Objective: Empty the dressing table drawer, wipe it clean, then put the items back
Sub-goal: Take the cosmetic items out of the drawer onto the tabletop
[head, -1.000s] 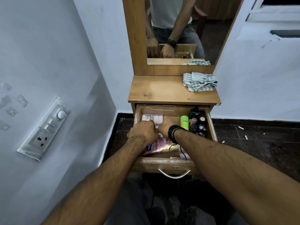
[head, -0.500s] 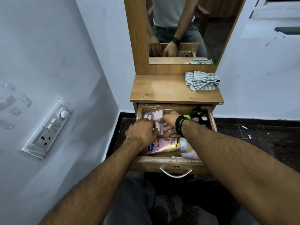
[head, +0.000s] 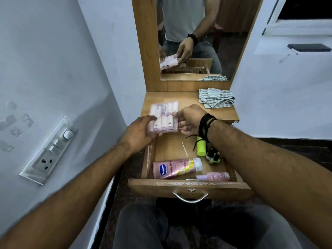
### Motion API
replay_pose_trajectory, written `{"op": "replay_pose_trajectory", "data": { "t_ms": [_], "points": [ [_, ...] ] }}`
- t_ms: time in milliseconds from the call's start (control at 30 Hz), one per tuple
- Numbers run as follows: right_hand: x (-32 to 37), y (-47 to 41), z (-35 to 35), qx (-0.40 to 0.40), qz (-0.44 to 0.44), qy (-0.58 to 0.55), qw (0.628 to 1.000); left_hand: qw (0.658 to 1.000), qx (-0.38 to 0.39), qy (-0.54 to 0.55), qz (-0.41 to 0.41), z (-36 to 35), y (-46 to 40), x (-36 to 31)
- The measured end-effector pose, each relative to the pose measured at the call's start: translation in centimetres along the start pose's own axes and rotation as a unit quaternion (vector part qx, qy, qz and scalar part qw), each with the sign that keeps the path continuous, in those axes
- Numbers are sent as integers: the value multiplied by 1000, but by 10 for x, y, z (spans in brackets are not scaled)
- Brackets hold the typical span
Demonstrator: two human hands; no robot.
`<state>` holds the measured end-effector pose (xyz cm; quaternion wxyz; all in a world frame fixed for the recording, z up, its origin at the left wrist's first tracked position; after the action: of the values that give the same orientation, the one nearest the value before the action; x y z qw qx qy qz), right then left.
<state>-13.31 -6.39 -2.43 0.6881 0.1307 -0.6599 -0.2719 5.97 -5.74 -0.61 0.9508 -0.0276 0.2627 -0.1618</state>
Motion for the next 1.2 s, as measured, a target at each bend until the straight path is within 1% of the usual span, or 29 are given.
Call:
{"op": "replay_pose_trajectory", "data": {
  "t_ms": [67,133,233,267,300,367,400,467,533,600,733,800,867,933,1200],
  "points": [
    [8,-9,-3,-26,10,6,1000,998,-13,54,40,6,-13,2],
    [15,-14,-4,-64,22,29,997,994,-24,85,63,9,-24,5],
    [26,-21,-9,-95,55,54,992,990,-44,94,94,9,-38,12],
    [33,-22,-11,-106,91,106,984,990,-52,81,104,9,-42,14],
    [42,-23,-13,-118,143,194,963,990,-53,61,114,8,-46,17],
    [53,-18,-25,-120,226,379,889,992,-40,13,115,4,-54,18],
    [53,-17,-30,-106,243,444,856,994,-30,-9,109,2,-57,17],
    [46,-21,-35,-80,255,527,807,994,-15,-48,99,-1,-60,15],
    [40,-26,-34,-84,268,566,775,993,-17,-76,94,-2,-64,17],
    [37,-32,-31,-109,278,564,770,991,-21,-86,100,-3,-67,23],
    [35,-39,-32,-149,277,531,787,989,-32,-94,108,-3,-75,32],
    [35,-41,-28,-183,274,502,800,988,-43,-102,108,-3,-81,34],
    [35,-41,-25,-211,277,483,803,987,-48,-101,113,-4,-87,36],
    [31,-41,-25,-229,281,485,796,987,-50,-96,118,-5,-94,38],
    [32,-48,-31,-246,268,531,765,982,-93,-78,145,-7,-96,42]
  ]
}}
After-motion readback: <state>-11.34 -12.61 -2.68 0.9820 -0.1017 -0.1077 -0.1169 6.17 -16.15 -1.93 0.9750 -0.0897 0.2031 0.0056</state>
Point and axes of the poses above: each hand's wrist, its own y-axis away from the middle knuckle, its own z-axis out of the back of the hand, x = y × z, the point moved 7 cm from there along -y, towards the middle knuckle, and after that the axes turned 7 degrees about -x, right-handed, at the moved point
